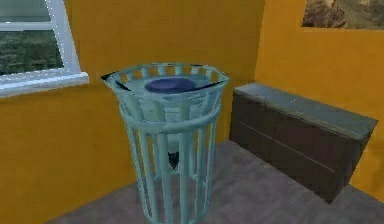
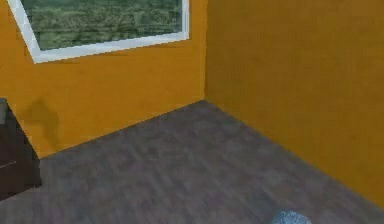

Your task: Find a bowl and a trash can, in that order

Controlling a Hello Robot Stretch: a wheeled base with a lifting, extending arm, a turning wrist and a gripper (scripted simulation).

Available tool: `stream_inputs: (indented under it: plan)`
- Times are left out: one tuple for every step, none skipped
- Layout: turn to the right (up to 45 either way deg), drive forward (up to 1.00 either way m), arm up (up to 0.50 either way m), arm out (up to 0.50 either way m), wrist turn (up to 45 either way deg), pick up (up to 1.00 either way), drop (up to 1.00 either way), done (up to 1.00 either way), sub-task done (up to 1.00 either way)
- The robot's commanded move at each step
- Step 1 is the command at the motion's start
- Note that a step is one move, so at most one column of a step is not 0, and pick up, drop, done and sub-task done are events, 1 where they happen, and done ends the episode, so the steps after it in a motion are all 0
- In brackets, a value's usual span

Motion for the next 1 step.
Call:
stream_inputs:
  plan:
    - [0.0,0.00,0.00,0.00,0.0,0.00,0.00,1.00,0.00]
